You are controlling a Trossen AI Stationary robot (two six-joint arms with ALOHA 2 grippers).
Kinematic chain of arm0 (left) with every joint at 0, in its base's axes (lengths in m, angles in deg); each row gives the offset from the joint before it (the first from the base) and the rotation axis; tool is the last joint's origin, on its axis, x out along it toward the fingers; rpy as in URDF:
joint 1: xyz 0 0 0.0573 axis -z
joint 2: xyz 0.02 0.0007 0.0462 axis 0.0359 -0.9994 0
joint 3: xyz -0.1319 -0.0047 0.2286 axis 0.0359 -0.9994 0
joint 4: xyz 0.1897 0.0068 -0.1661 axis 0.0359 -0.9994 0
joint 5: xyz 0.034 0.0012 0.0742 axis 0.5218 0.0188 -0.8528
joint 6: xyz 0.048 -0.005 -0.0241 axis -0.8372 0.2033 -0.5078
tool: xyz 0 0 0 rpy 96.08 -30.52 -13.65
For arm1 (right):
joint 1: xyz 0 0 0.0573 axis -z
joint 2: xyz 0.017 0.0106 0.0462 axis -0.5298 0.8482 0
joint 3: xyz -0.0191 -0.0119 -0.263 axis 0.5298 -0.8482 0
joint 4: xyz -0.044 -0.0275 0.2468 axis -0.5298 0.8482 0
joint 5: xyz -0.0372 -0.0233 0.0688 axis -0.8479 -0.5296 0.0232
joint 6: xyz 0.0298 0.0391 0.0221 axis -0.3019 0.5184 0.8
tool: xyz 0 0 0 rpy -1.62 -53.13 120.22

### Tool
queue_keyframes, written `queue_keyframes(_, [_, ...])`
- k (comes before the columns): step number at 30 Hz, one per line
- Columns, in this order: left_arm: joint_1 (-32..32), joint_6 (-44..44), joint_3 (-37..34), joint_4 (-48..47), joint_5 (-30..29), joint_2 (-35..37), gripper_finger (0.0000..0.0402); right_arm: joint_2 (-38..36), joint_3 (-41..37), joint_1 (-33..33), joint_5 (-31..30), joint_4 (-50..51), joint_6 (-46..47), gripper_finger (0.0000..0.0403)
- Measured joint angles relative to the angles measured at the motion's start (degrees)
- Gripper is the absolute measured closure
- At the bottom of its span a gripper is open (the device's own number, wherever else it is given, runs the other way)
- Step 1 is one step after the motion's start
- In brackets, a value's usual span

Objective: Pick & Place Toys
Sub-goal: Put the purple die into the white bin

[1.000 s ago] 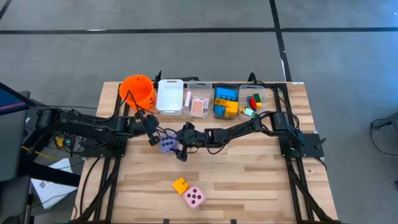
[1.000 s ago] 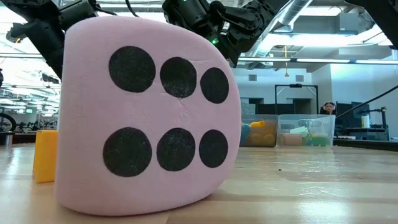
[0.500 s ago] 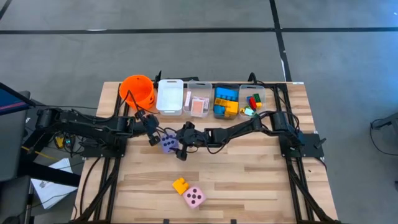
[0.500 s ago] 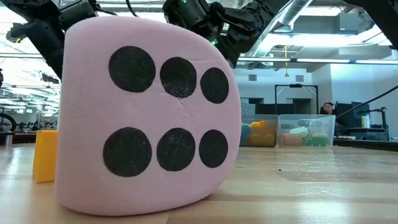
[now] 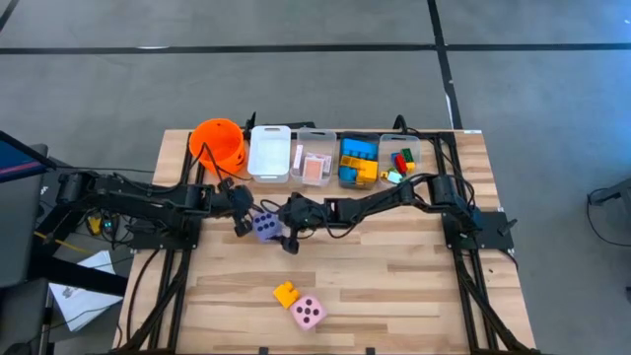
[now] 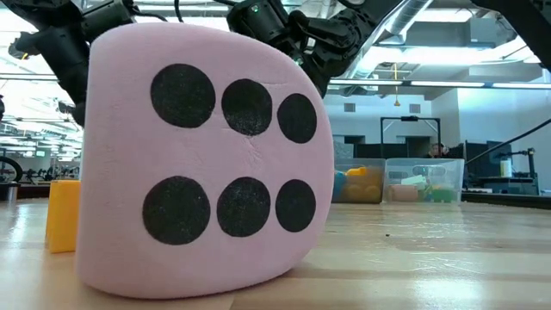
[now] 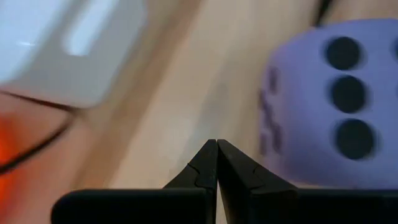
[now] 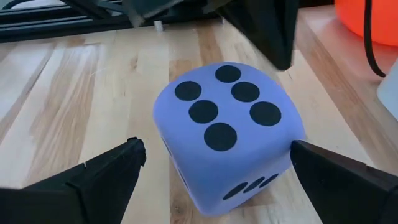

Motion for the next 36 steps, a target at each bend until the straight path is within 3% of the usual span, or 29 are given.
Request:
queue_keyframes(7, [0.02, 0.0, 0.0, 0.0, 9.2, 0.0, 0.0402, 0.0, 0.0, -0.65, 1.5, -0.02, -0.61, 0.0003])
queue_keyframes(17, [0.02, 5.66, 0.0, -7.02, 10.03, -0.02, 0.0401, 0.0, 0.0, -0.64, 2.38, -0.01, -0.61, 0.0003])
queue_keyframes(23, [0.4, 6.08, 0.0, -6.37, 14.92, -0.02, 0.0402, 0.0, 0.0, -0.65, 2.4, -0.2, -0.58, 0.0003])
queue_keyframes(36, [2.03, 4.52, -0.11, -1.49, 15.56, -0.04, 0.0402, 0.0, -0.04, -0.55, 2.18, -0.06, -0.58, 0.0003])
